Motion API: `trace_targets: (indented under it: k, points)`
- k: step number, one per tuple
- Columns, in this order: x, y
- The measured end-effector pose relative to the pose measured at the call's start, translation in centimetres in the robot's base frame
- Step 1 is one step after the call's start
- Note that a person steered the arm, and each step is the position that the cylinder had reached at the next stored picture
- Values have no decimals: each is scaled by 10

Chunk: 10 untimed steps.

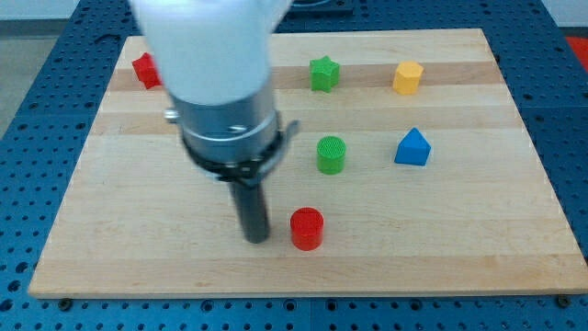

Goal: Push red star towards bottom center

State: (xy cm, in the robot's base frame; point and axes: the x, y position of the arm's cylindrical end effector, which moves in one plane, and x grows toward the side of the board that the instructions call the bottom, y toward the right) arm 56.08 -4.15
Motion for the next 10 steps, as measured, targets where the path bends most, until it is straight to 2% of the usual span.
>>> trace_targets:
  k: [2,3,4,7,8,10]
  points:
    - [-1,171]
    - [-6,209]
    - [-5,165]
    - [2,-146]
    - [-44,-208]
    - [-187,-261]
